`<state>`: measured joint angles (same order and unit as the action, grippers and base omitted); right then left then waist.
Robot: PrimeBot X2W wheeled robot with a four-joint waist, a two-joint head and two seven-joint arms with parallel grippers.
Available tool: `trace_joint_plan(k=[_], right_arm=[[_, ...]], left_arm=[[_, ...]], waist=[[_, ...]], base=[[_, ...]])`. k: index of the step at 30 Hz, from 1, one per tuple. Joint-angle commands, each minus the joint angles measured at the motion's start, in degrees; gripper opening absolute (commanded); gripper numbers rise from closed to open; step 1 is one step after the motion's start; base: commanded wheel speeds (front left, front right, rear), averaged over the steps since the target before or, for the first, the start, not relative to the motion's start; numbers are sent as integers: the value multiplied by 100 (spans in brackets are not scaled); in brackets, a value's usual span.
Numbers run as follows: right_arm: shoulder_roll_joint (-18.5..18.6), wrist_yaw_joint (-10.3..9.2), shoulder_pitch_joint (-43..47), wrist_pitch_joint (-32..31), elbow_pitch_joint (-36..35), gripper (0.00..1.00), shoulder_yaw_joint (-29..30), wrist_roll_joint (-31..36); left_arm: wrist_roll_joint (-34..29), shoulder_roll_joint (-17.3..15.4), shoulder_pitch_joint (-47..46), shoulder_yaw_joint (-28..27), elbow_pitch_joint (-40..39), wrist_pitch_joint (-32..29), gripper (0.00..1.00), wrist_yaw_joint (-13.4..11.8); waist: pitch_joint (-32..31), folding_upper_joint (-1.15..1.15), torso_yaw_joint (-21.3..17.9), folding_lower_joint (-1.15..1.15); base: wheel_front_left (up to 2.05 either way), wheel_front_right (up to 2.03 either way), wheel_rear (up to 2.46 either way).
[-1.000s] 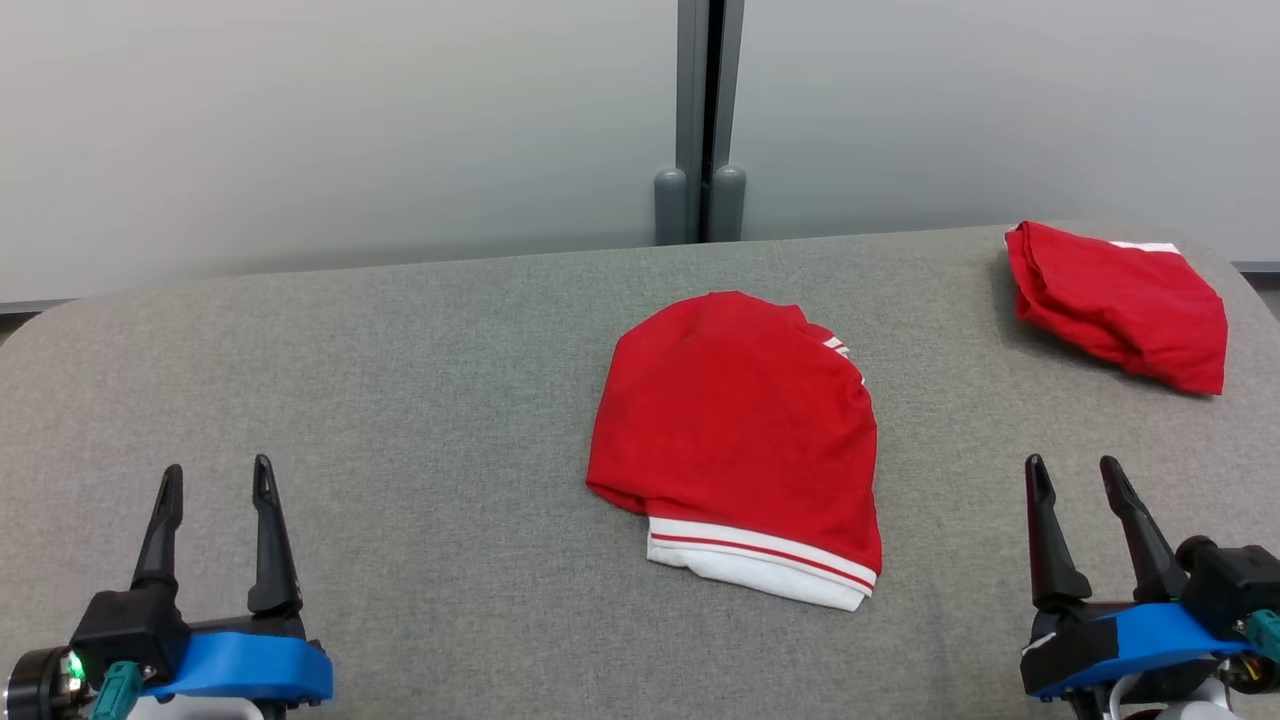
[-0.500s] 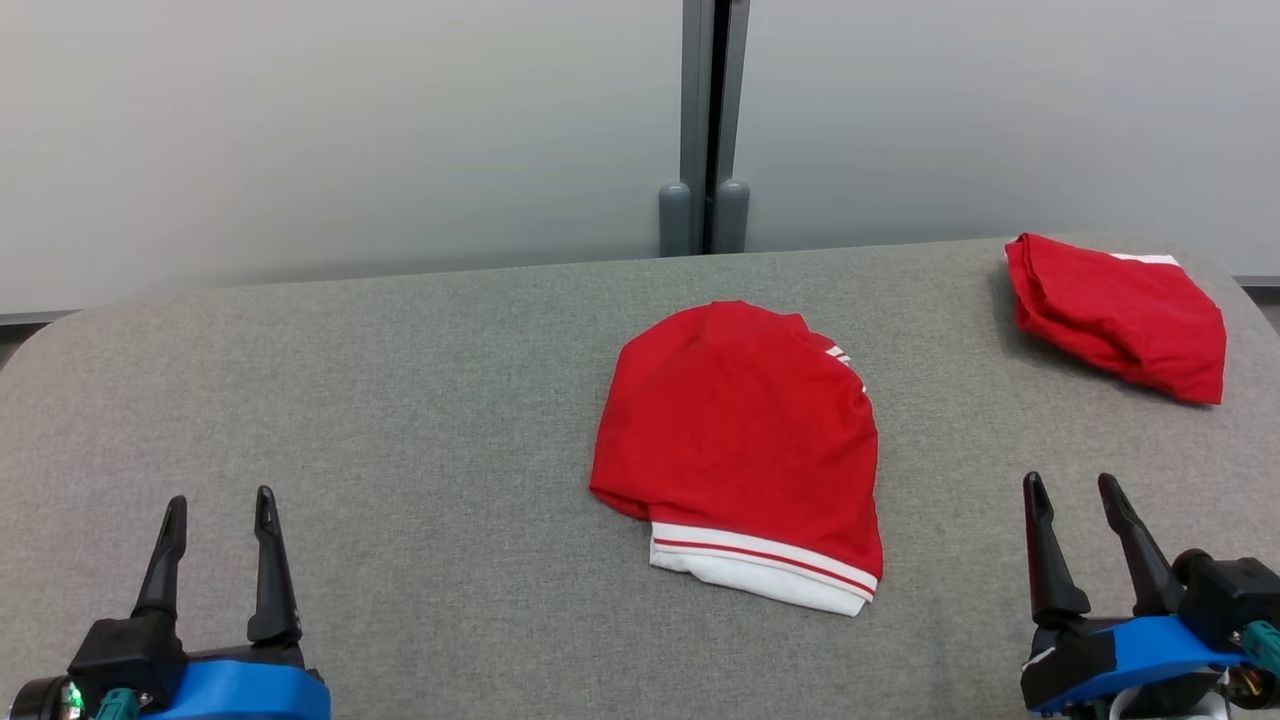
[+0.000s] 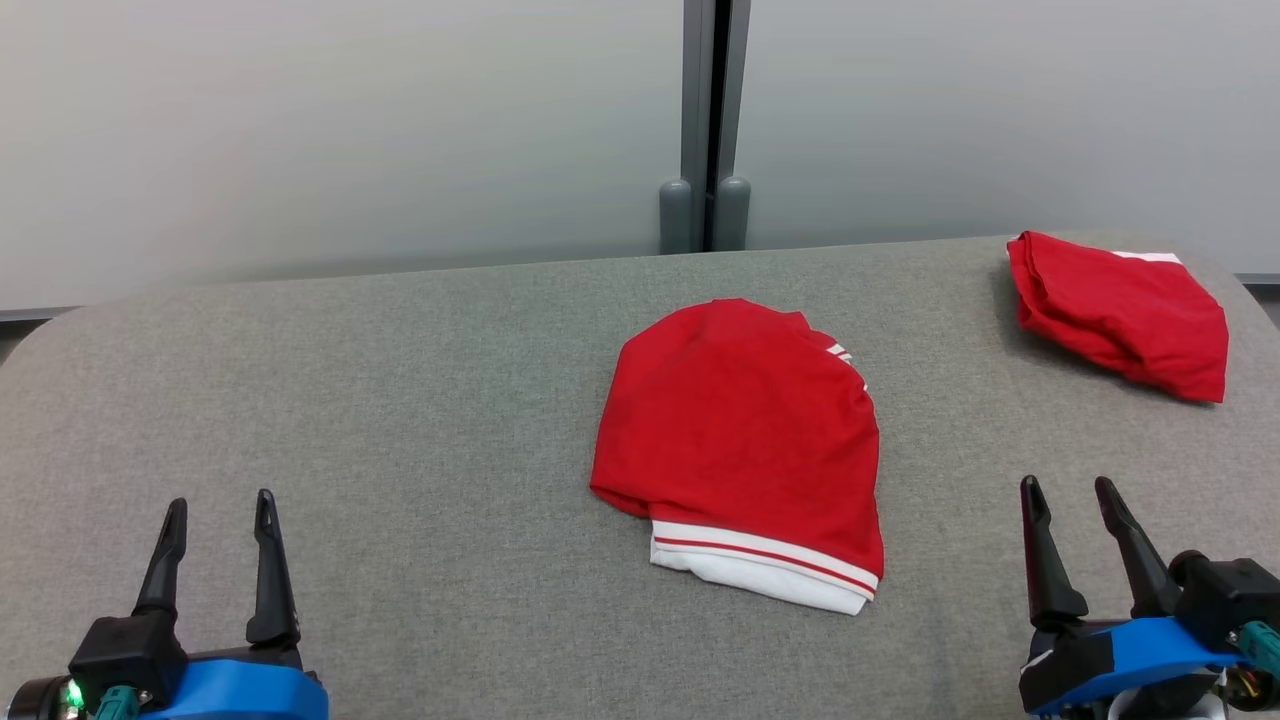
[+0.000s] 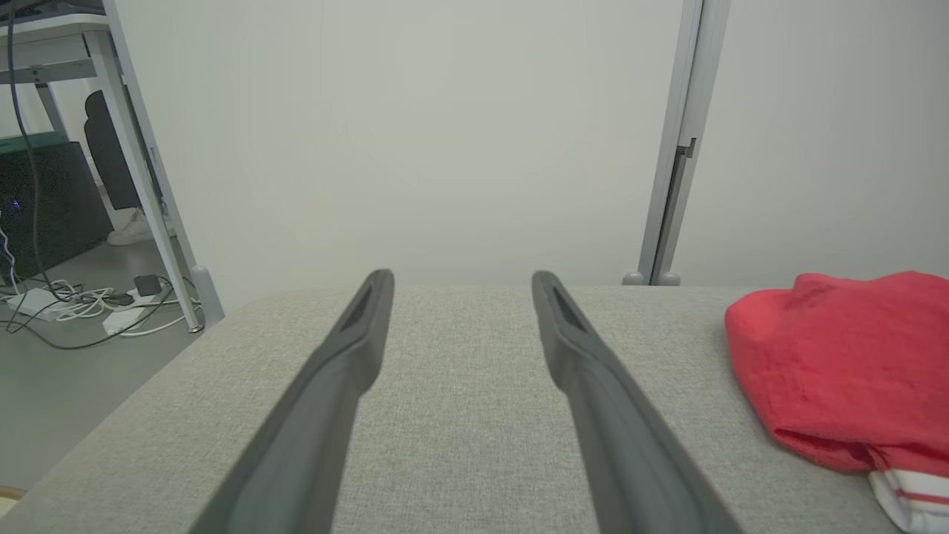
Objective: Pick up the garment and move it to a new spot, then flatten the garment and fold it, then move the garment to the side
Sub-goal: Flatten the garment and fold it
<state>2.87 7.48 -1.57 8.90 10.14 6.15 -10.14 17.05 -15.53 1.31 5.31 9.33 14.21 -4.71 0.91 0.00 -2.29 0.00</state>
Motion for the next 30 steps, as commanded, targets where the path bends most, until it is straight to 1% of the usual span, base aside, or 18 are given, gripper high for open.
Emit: trace_joint_plan(k=[1, 7, 9, 13, 18, 22, 28, 29, 30], right_arm=[[4, 3, 58, -2, -8, 100, -9, 15], [4, 3, 2, -13, 22, 100, -34, 24], [11, 4, -87, -27, 19, 100, -122, 63], [125, 3, -406, -61, 4, 100, -321, 95], [198, 3, -865, -178, 205, 100, -567, 96], [203, 3, -1147, -199, 599, 100, -699, 65], [235, 3, -1294, -63, 1494, 100, -713, 33], [256, 4, -1323, 2, 1828, 100, -717, 4], [256, 4, -1323, 2, 1828, 100, -717, 4]], left_arm=[[-9, -25, -44, 7, -15, -8, 100, -33], [-25, -32, -46, 28, -48, -30, 100, -84], [-27, -39, -47, 29, -62, -31, 100, -104], [-19, -57, -121, 31, -86, -33, 100, -128], [-40, -42, -252, 78, -100, -36, 100, -147], [-44, -21, -349, 119, -84, -26, 100, -157], [-35, 18, -473, 179, -22, 5, 100, -148], [-43, 39, -520, 197, -11, 10, 100, -156], [-43, 39, -520, 197, -11, 10, 100, -156]], waist=[[13, 0, -4, 0], [23, 0, 4, 0], [31, 0, 8, 0], [89, 0, 41, 0], [189, 0, 140, 0], [272, 0, 241, 0], [402, 0, 415, 0], [445, 0, 469, 0], [445, 0, 469, 0]], base=[[0, 0, 0], [0, 0, 0], [0, 0, 0], [0, 0, 0], [0, 0, 0], [0, 0, 0], [0, 0, 0], [0, 0, 0], [0, 0, 0]])
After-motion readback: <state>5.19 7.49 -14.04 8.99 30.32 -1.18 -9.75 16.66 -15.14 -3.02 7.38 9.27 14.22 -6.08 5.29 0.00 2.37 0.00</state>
